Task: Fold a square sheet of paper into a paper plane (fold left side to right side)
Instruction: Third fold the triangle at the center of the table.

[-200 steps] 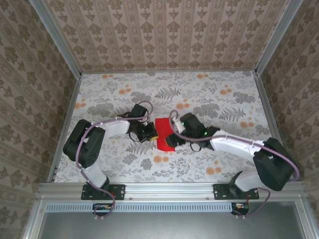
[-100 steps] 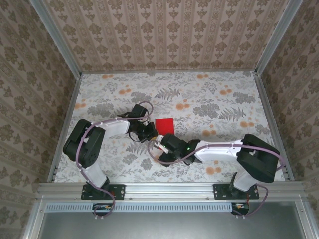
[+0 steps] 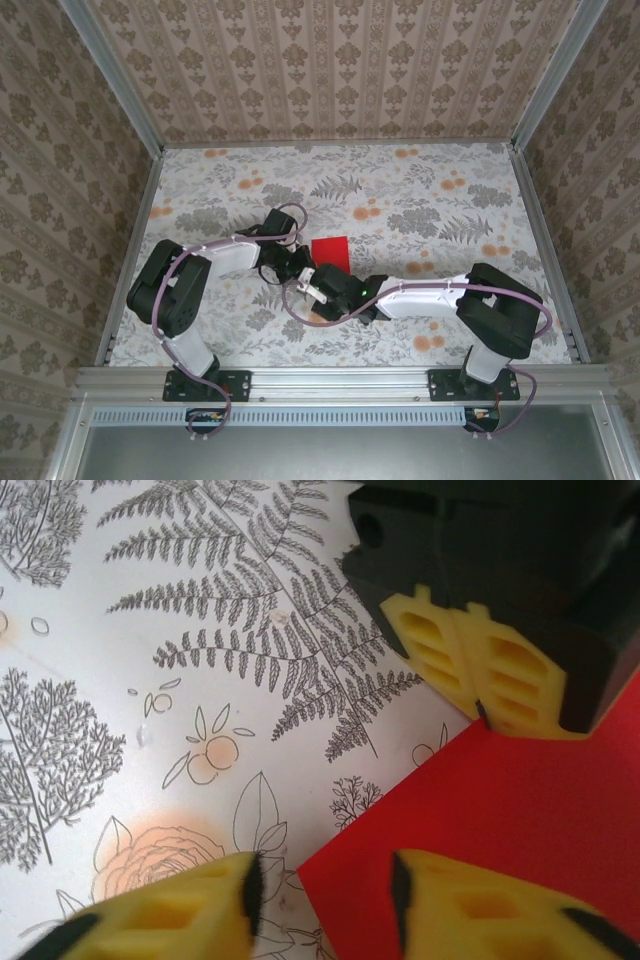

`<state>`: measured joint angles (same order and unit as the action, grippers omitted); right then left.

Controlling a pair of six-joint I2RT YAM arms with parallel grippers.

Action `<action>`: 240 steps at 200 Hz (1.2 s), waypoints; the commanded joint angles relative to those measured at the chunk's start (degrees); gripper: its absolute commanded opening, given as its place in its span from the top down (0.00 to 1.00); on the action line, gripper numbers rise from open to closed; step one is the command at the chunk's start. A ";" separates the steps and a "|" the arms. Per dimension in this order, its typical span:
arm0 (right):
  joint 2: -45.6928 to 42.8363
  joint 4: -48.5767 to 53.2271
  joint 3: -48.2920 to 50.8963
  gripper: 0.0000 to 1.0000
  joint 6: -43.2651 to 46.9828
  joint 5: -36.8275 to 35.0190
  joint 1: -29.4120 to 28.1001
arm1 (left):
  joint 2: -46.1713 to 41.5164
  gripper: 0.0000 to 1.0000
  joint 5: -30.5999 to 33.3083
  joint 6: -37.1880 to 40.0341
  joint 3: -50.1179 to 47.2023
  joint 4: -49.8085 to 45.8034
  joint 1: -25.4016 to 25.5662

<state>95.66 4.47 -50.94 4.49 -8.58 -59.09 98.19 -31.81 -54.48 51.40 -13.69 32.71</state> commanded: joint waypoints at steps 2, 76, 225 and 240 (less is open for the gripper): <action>0.14 0.69 -1.57 0.75 -0.14 1.29 0.63 | 0.23 1.00 -1.30 -0.45 0.50 -1.27 0.34; -2.05 1.88 -0.14 1.00 -3.46 15.06 5.30 | -0.05 0.80 -1.46 3.68 1.75 -4.31 -0.25; 1.68 -1.18 -0.05 1.00 -13.85 29.52 12.13 | 12.76 0.86 -4.66 21.93 22.67 -11.63 -1.70; 1.99 -1.16 -0.28 1.00 -14.14 29.85 12.09 | 15.23 0.86 -7.20 22.54 24.51 -11.33 -1.18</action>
<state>96.38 4.23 -50.92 -7.64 18.65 -47.33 110.15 -35.03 -35.16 72.77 -25.28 30.63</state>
